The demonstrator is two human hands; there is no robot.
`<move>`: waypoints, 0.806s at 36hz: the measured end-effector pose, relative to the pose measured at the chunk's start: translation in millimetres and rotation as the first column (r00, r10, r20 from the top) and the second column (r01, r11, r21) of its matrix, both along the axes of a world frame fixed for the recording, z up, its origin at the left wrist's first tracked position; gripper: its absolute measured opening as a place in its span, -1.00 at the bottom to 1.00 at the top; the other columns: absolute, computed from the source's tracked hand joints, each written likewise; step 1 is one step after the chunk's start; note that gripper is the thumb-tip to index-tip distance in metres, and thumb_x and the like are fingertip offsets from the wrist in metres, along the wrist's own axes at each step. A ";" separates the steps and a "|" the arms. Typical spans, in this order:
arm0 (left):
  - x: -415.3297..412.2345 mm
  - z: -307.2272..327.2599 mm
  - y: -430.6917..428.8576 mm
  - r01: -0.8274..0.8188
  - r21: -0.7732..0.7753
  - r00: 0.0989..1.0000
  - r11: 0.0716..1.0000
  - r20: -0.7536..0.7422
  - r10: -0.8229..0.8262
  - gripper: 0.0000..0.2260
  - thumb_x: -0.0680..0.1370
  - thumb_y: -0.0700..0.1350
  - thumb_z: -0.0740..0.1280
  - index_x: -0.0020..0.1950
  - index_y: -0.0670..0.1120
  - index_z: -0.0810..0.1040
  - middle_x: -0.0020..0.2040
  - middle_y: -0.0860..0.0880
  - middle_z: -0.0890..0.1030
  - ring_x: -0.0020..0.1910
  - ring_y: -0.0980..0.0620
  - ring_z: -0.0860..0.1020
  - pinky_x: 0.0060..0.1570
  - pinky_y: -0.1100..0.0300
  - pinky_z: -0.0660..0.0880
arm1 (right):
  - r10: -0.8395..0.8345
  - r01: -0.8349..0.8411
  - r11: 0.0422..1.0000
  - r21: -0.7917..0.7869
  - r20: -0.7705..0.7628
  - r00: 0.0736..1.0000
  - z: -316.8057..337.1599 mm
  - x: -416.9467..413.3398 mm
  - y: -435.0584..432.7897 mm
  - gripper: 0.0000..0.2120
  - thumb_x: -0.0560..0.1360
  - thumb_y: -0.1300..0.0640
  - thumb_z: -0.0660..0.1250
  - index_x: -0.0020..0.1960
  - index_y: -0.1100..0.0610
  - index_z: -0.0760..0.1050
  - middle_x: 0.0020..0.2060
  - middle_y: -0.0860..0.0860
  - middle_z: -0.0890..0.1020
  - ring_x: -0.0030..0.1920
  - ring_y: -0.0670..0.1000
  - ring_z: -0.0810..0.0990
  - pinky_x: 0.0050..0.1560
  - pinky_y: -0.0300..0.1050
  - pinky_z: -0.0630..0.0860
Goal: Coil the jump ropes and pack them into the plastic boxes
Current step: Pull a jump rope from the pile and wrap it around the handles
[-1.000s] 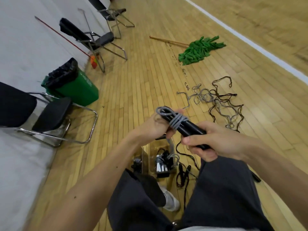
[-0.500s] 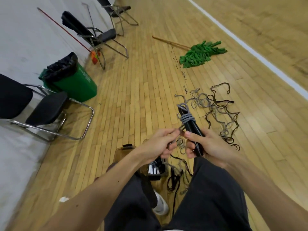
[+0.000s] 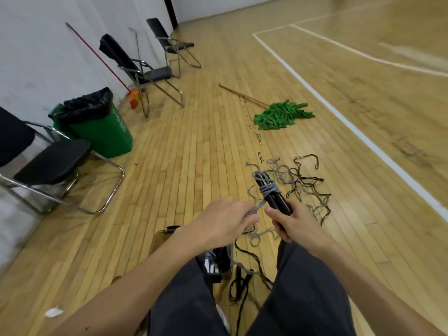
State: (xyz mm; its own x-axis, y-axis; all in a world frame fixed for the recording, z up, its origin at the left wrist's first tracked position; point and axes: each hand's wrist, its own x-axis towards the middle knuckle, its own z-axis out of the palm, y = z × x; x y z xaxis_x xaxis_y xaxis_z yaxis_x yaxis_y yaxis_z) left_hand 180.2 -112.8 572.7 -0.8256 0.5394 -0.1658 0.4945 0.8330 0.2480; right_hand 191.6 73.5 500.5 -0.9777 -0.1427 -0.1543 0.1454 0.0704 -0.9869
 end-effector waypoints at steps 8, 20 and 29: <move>6.7 7.4 -25.5 0.005 -0.088 0.999 0.996 -0.042 -0.008 -0.76 0.70 0.07 0.12 0.07 -0.04 0.50 -0.26 0.08 0.47 -0.34 0.18 0.41 -0.34 0.24 0.32 | -0.005 0.013 0.987 0.163 -0.052 0.999 -5.4 -0.7 -18.7 -0.81 0.62 0.09 0.36 -0.07 0.15 0.42 -0.39 0.06 0.47 -0.51 -0.08 0.39 -0.51 -0.22 0.33; 4.3 27.6 -38.9 0.223 -0.198 0.974 0.954 0.012 -0.225 -0.73 0.68 0.04 0.17 0.14 -0.07 0.59 -0.08 0.01 0.61 -0.14 0.07 0.58 -0.05 0.14 0.57 | 0.352 -0.458 0.863 0.212 0.397 0.848 13.2 14.1 -29.9 -0.78 0.63 0.05 0.35 -0.04 0.16 0.38 -0.38 0.02 0.46 -0.48 -0.04 0.39 -0.44 -0.19 0.38; -13.6 22.1 -45.2 0.262 0.146 0.935 0.954 0.206 -0.289 -0.84 0.61 0.08 0.32 0.00 0.06 0.66 -0.14 0.14 0.65 -0.18 0.16 0.58 -0.11 0.16 0.54 | 0.574 -0.731 0.651 0.204 0.497 0.651 49.1 30.0 -39.8 -0.81 0.62 0.05 0.37 -0.02 0.13 0.42 -0.41 0.00 0.46 -0.49 -0.04 0.38 -0.45 -0.18 0.36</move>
